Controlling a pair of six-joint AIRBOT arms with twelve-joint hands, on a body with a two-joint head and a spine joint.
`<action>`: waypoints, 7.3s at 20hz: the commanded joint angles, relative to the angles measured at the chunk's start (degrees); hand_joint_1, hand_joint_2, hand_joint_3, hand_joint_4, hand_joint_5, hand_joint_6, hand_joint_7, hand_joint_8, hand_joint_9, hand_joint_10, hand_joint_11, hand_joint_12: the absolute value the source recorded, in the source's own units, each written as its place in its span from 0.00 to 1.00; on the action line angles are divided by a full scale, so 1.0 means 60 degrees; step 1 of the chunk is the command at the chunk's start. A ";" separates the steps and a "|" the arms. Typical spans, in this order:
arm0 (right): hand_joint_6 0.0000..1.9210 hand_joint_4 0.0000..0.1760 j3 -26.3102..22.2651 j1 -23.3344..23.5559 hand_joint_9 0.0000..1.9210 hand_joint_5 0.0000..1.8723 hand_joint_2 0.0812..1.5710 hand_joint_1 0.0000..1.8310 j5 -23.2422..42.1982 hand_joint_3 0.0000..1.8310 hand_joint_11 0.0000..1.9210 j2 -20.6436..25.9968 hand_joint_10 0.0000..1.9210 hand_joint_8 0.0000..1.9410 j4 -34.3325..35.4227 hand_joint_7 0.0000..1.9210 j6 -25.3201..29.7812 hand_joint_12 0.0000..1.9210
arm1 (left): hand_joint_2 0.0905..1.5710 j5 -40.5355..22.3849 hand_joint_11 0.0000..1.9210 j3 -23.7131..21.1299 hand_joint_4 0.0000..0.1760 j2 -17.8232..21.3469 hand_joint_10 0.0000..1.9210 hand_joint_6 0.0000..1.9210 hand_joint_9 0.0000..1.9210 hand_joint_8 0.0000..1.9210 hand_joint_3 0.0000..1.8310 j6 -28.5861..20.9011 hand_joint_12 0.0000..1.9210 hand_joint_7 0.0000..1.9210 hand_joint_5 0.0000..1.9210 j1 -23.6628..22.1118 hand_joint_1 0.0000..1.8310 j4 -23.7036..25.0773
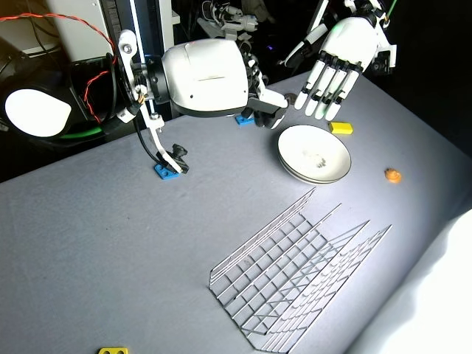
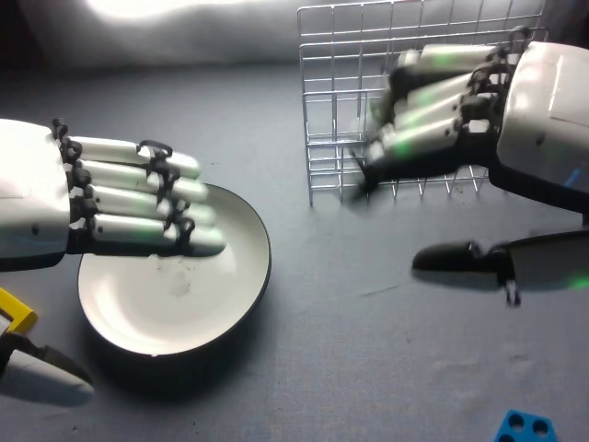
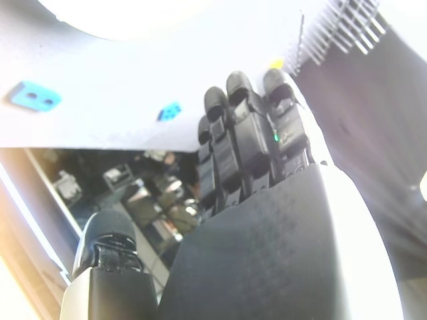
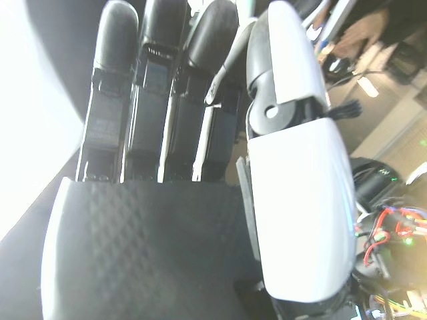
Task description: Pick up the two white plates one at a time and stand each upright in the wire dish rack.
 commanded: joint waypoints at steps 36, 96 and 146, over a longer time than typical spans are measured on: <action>0.00 0.00 0.0093 0.0339 0.00 0.00 0.59 0.54 0.0096 0.00 0.00 -0.0290 0.00 0.00 -0.0466 0.00 0.0080 0.00 | 0.64 -0.0842 0.00 0.2380 0.00 -0.1500 0.00 0.00 0.00 0.00 0.01 -0.0929 0.00 0.00 0.00 0.0836 0.00 0.2765; 0.00 0.00 0.1587 0.0607 0.00 0.00 0.62 0.61 -0.1697 0.00 0.02 -0.2815 0.00 0.00 -0.0454 0.00 -0.2449 0.01 | 0.68 0.0819 0.00 0.0961 0.00 -0.2577 0.00 0.00 0.00 0.00 0.01 -0.0431 0.00 0.00 0.00 0.1409 0.00 0.2510; 0.00 0.00 0.2155 0.0808 0.00 0.00 0.65 0.61 -0.2345 0.00 0.00 -0.3077 0.00 0.00 -0.0826 0.00 -0.2418 0.00 | 0.67 -0.0424 0.00 0.4339 0.00 -0.3022 0.00 0.00 0.00 0.00 0.00 -0.1031 0.00 0.00 0.00 0.1504 0.00 0.2840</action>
